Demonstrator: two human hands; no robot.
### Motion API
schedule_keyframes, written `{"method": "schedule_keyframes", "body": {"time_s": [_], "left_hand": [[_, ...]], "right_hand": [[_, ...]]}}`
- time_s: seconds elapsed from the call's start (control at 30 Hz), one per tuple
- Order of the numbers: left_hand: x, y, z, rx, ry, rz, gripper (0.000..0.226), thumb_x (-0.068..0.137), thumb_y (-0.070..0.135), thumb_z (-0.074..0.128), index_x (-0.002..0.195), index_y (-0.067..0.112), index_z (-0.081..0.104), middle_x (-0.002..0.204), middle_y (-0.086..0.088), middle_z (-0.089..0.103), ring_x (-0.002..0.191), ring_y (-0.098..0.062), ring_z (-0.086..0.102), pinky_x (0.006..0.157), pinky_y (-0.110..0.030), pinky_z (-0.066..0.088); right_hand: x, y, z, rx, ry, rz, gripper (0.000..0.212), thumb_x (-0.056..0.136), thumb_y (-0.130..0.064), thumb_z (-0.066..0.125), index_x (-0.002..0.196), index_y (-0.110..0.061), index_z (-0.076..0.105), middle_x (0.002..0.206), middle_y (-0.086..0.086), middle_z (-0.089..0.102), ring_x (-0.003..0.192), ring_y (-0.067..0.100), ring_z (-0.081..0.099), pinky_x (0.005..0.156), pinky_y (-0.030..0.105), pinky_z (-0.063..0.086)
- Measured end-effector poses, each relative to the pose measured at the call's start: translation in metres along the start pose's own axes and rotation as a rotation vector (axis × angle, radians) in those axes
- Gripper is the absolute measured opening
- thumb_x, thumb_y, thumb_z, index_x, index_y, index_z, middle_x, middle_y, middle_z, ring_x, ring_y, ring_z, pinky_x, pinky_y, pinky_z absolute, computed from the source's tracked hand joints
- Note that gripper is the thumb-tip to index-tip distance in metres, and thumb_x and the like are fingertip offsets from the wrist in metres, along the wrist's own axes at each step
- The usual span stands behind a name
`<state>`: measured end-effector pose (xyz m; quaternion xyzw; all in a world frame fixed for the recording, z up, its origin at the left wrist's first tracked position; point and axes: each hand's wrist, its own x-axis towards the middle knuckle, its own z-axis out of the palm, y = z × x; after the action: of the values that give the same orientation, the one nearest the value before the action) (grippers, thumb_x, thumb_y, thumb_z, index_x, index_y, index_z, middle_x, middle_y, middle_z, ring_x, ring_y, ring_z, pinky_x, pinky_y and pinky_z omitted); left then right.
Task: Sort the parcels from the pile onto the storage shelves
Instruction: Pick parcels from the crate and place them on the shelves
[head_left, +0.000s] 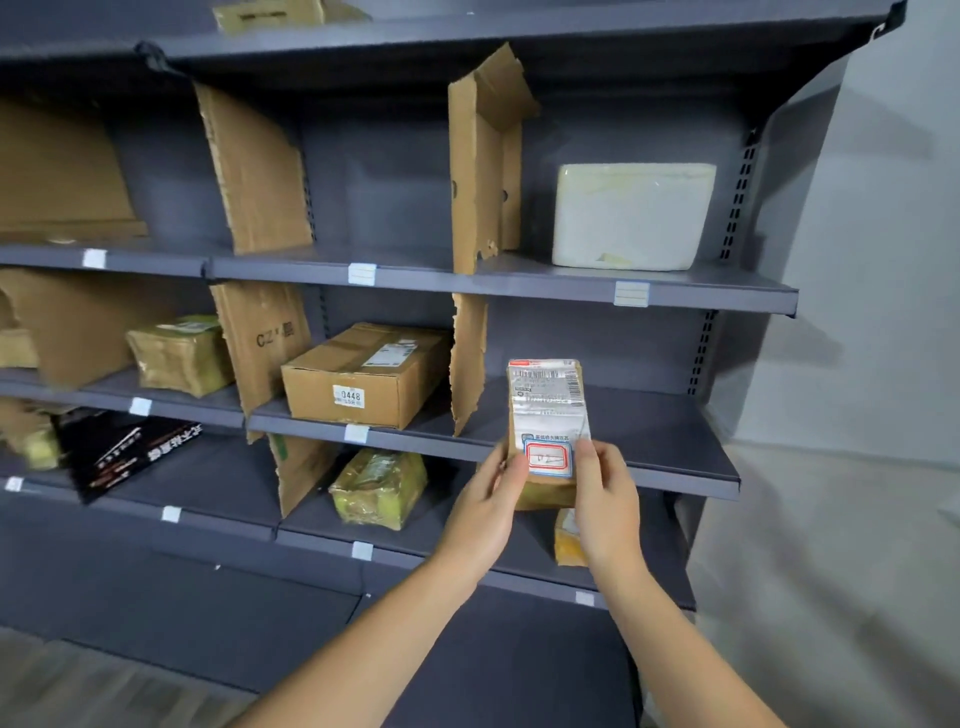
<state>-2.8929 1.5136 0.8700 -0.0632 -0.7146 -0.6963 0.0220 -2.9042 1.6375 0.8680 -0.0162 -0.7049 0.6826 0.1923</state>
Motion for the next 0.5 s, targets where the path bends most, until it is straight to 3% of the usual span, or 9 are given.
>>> {"method": "schedule_keyframes", "body": {"time_s": [0.07, 0.13, 0.33, 0.43, 0.5], "left_hand": [[-0.007, 0.012, -0.016, -0.024, 0.036, 0.046, 0.026, 0.098, 0.048, 0.047, 0.124, 0.053, 0.050, 0.120, 0.029, 0.062, 0.112, 0.011, 0.055, 0.094, -0.017, 0.043], [-0.010, 0.019, -0.033, -0.041, 0.046, 0.088, 0.031, 0.099, 0.044, 0.048, 0.130, 0.046, 0.049, 0.121, 0.026, 0.063, 0.112, 0.011, 0.056, 0.089, -0.014, 0.044], [-0.006, 0.034, -0.091, -0.062, 0.091, 0.169, 0.021, 0.097, 0.043, 0.053, 0.116, 0.044, 0.061, 0.114, 0.023, 0.069, 0.110, 0.004, 0.061, 0.096, -0.021, 0.047], [0.002, 0.041, -0.136, -0.039, 0.114, 0.217, 0.018, 0.096, 0.046, 0.055, 0.112, 0.047, 0.063, 0.119, 0.017, 0.066, 0.113, 0.001, 0.060, 0.096, -0.022, 0.046], [0.009, 0.052, -0.171, -0.034, 0.136, 0.267, 0.020, 0.096, 0.043, 0.056, 0.114, 0.038, 0.063, 0.113, 0.015, 0.068, 0.106, 0.002, 0.062, 0.088, -0.017, 0.048]], "right_hand": [[-0.002, -0.011, 0.018, 0.007, -0.035, -0.019, 0.023, 0.103, -0.033, 0.045, 0.107, -0.017, 0.061, 0.099, -0.011, 0.068, 0.083, -0.009, 0.062, 0.064, 0.002, 0.043], [-0.005, -0.022, 0.035, -0.017, -0.060, -0.045, 0.024, 0.103, -0.035, 0.044, 0.111, -0.019, 0.060, 0.102, -0.012, 0.068, 0.089, -0.007, 0.062, 0.066, 0.005, 0.045], [-0.009, -0.046, 0.093, -0.049, -0.039, -0.139, 0.019, 0.104, -0.037, 0.043, 0.104, -0.030, 0.061, 0.101, -0.015, 0.069, 0.094, -0.002, 0.066, 0.081, 0.019, 0.052], [-0.013, -0.058, 0.137, -0.039, -0.016, -0.178, 0.024, 0.104, -0.035, 0.043, 0.111, -0.024, 0.063, 0.105, -0.010, 0.070, 0.097, 0.001, 0.066, 0.077, 0.016, 0.053], [-0.014, -0.071, 0.171, -0.017, 0.013, -0.200, 0.025, 0.104, -0.035, 0.044, 0.115, -0.022, 0.062, 0.112, -0.005, 0.067, 0.101, 0.004, 0.065, 0.072, 0.012, 0.051]]}}
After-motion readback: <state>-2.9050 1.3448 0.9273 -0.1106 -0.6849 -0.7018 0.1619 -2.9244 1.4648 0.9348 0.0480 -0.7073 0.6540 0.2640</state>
